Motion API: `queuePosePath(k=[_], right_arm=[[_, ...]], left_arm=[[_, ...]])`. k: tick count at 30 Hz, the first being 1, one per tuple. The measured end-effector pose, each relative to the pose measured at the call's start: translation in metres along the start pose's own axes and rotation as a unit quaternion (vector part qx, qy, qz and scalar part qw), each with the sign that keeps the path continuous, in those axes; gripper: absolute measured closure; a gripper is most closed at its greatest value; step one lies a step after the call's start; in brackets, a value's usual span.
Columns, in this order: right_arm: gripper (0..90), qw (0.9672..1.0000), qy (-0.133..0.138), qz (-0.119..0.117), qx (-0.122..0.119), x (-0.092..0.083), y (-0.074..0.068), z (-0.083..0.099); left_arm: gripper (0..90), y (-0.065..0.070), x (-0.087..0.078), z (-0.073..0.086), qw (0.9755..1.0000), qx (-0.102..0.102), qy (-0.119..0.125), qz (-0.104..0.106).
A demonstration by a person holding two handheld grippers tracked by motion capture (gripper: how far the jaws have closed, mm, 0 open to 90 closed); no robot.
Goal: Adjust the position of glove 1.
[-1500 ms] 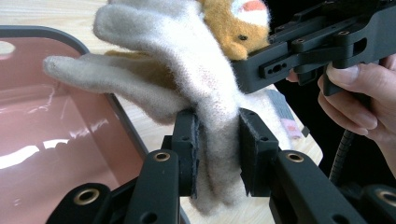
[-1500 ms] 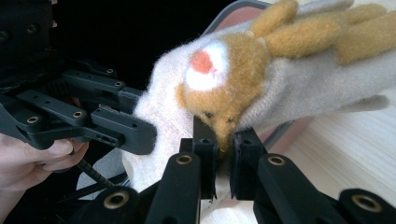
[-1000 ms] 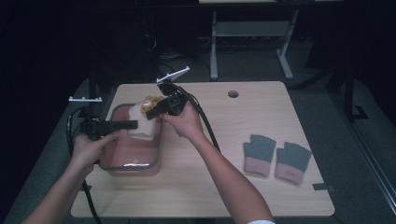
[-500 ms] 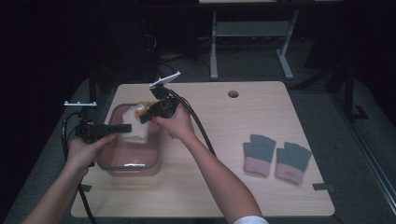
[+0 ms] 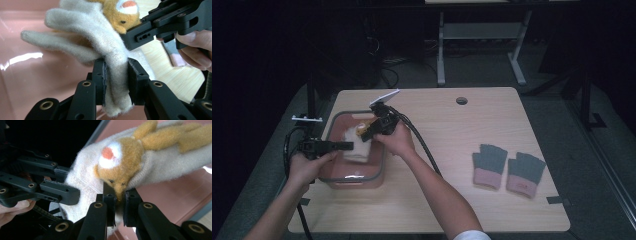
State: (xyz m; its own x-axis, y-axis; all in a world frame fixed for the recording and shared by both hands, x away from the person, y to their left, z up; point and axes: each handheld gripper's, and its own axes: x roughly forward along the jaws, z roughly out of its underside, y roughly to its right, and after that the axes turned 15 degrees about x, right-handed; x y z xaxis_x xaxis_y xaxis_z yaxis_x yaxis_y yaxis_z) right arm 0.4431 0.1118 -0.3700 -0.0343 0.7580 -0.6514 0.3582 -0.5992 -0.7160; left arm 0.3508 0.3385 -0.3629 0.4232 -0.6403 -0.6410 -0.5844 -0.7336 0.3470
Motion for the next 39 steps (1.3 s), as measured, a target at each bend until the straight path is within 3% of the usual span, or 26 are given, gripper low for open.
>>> queuePosePath(k=[9,15,23,30,39], right_arm=[[82.5,0.9997,-0.021,0.006,0.014,0.022,0.010,0.002],[81.2,0.9994,-0.024,0.024,0.005,0.028,0.012,0.003],[77.6,0.9987,-0.032,0.040,-0.002,0.028,0.009,0.005],[74.2,0.9978,-0.038,0.052,-0.015,0.023,0.006,0.006],[69.8,0.9982,-0.033,0.047,-0.018,0.014,0.004,0.007]], left_arm=[[70.3,-0.007,0.009,0.011,0.9996,-0.008,-0.025,-0.012],[70.4,-0.008,0.016,0.017,0.9986,-0.007,-0.045,-0.027],[70.5,-0.008,0.023,0.023,0.9965,-0.003,-0.072,-0.043],[70.4,-0.010,0.026,0.025,0.9951,-0.011,-0.081,-0.056],[70.3,-0.012,0.026,0.026,0.9931,-0.008,-0.096,-0.067]])
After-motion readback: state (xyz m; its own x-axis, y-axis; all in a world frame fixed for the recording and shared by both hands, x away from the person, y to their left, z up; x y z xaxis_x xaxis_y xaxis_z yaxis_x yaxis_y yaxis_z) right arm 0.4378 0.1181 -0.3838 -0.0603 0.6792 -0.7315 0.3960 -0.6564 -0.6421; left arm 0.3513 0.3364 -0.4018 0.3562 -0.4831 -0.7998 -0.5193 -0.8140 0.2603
